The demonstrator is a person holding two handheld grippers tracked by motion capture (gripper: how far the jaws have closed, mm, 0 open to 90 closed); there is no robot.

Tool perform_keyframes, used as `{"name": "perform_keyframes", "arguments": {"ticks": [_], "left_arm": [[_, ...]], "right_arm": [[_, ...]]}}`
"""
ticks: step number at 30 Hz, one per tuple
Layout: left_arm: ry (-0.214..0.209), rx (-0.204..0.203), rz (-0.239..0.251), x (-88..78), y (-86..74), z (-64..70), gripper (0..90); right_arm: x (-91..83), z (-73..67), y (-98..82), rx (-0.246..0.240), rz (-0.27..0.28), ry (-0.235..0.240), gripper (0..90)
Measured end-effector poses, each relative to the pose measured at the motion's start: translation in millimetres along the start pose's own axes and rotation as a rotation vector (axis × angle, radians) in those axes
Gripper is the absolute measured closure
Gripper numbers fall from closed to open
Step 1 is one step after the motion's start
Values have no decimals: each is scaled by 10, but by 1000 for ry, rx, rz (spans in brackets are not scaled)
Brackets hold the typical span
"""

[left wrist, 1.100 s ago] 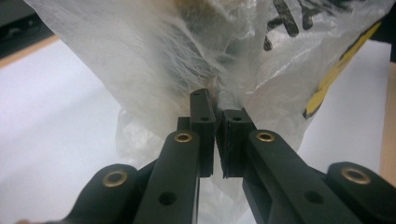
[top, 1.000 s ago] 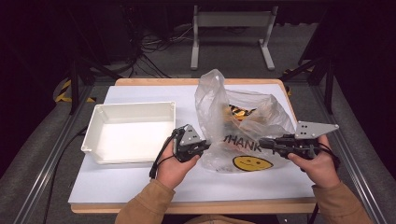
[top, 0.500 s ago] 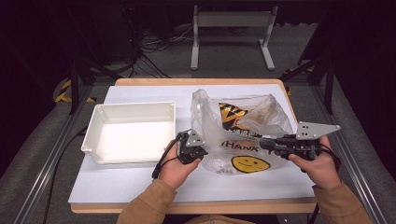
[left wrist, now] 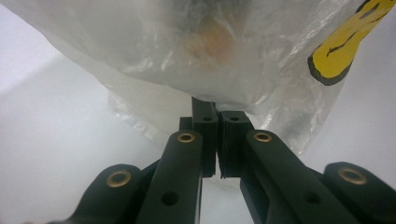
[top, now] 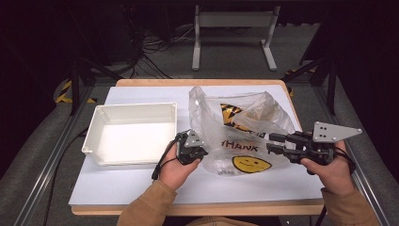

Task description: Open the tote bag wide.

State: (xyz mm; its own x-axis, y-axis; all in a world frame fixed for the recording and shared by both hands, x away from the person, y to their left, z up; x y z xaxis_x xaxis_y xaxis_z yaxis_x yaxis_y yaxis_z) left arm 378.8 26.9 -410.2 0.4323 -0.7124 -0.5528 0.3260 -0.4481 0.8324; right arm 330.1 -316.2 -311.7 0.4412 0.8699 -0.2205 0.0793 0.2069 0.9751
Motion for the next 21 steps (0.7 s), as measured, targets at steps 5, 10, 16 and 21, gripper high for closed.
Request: {"name": "perform_keyframes", "arguments": {"ticks": [5, 10, 16, 21], "left_arm": [[-4, 5, 4, -2, 6, 15, 878], [-8, 6, 4, -8, 11, 23, 877], [-10, 7, 11, -26, 18, 29, 875], [-7, 15, 18, -45, 29, 34, 879]], "right_arm": [[-99, -38, 121, -42, 34, -65, 535], [-55, -13, 178, -44, 61, -109, 304], [114, 62, 202, -60, 33, -167, 183], [176, 102, 208, -117, -39, -217, 583]]}}
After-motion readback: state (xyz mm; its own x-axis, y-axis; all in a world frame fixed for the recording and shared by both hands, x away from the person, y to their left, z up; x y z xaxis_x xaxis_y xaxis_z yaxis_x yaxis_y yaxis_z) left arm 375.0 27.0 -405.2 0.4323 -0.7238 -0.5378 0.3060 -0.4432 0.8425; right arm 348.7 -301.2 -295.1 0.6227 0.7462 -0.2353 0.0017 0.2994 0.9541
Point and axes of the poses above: each handheld gripper's, and its own axes: x roughly forward along the jaws, y roughly out of its top, z roughly to its right, the point moved 1 cm from there along x, roughly forward along the jaws, and after that the axes turned 4 degrees about z, right-handed, at the moved point
